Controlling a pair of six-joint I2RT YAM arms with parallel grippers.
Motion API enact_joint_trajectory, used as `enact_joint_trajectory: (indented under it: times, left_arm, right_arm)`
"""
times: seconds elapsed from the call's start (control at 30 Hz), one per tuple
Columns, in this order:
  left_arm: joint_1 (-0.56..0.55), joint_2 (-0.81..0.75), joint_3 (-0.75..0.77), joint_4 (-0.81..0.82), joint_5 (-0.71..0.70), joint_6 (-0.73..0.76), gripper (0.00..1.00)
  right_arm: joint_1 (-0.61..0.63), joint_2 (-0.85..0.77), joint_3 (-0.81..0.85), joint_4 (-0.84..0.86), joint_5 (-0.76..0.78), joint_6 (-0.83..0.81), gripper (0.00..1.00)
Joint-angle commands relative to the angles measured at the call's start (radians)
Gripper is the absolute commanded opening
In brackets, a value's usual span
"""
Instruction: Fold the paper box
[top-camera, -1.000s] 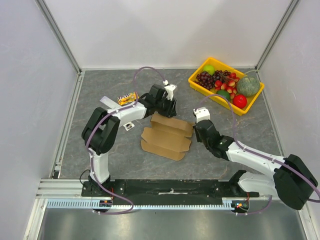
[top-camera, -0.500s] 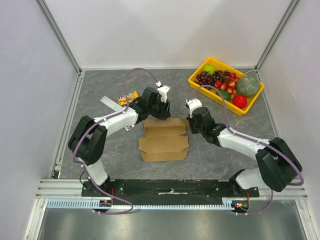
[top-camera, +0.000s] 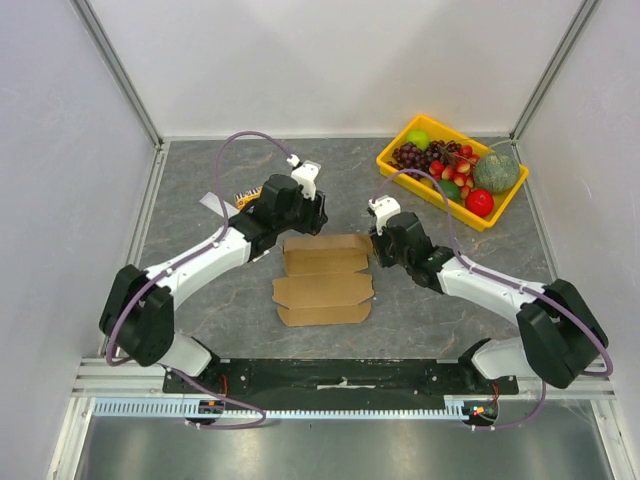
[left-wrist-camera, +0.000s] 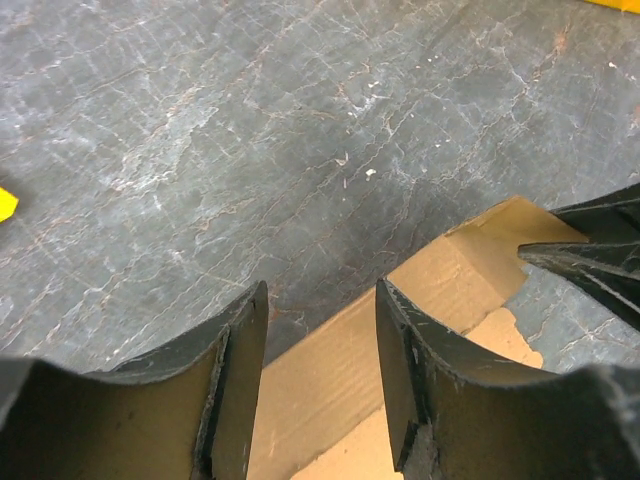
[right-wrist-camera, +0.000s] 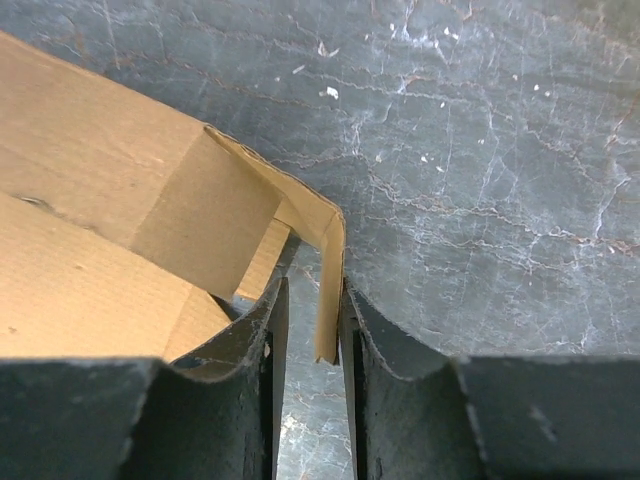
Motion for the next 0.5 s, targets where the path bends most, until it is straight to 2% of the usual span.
enact_joint_trajectory:
  times: [0.0,0.13,0.3,0.47]
  left_arm:
    - [0.003,-0.08,-0.068,0.05,-0.042,-0.033,0.54]
    - [0.003,-0.073,-0.087,0.046,-0.082,-0.029,0.54]
    - [0.005,-0.028,-0.065,0.066,-0.11,-0.01,0.54]
    - [0.016,0.087,0.034,0.033,-0.122,0.01,0.53]
  right_arm:
    - [-0.003,-0.091,-0.003,0.009,-0.018,-0.004,0.34]
    - [-0.002,-0.119,-0.019,-0.004,-0.038,0.016,0.34]
    - [-0.002,-0.107,-0.05,0.003,0.008,0.077,0.34]
    - [-0.002,-0.073,-0.075,0.055,0.037,0.125,0.25]
